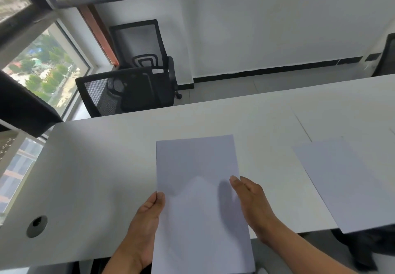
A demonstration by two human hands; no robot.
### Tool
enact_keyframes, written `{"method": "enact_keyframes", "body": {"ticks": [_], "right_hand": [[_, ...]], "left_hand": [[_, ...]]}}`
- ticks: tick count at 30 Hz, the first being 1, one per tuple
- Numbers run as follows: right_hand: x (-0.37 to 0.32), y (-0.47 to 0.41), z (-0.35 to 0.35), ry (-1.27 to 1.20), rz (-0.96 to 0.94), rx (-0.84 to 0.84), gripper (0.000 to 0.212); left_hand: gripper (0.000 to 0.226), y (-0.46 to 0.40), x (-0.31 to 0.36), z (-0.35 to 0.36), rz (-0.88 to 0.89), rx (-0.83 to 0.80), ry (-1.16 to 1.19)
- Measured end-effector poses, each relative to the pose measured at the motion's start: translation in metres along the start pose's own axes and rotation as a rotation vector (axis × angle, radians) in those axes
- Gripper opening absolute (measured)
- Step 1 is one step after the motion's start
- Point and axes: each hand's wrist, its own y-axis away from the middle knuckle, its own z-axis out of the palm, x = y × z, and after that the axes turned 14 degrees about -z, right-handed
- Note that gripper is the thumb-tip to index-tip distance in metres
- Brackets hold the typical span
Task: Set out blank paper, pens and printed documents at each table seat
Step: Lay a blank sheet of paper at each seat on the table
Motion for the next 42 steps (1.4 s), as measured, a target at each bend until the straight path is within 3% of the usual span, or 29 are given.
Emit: {"method": "enact_keyframes", "body": {"ticks": [6,11,15,29,35,39,42], "right_hand": [[0.002,0.003,-0.009,-0.018,0.002,0.006,0.067],[0.011,0.002,-0.014,-0.011,0.012,0.029,0.043],[0.016,0.002,-0.019,0.036,0.027,0.036,0.036],[-0.009,0.025,-0.057,0.02,0.04,0.155,0.052],[-0.019,0.042,-0.105,-0.014,0.022,0.263,0.057],[-0.019,0.058,-0.15,-0.023,0.029,0.325,0.037],[-0.027,0.076,-0.192,-0.038,0.003,0.392,0.035]], "left_hand": [[0.035,0.004,0.0,0.013,-0.032,-0.056,0.01],[0.036,0.004,-0.005,0.021,-0.019,-0.086,0.025],[0.037,0.003,-0.007,0.026,-0.031,-0.092,0.002],[0.034,0.006,-0.009,0.068,-0.006,-0.18,-0.126],[0.033,0.023,-0.012,0.12,-0.008,-0.196,-0.242],[0.034,0.037,-0.02,0.166,0.019,-0.236,-0.33],[0.034,0.051,-0.029,0.208,0.068,-0.26,-0.403]]}}
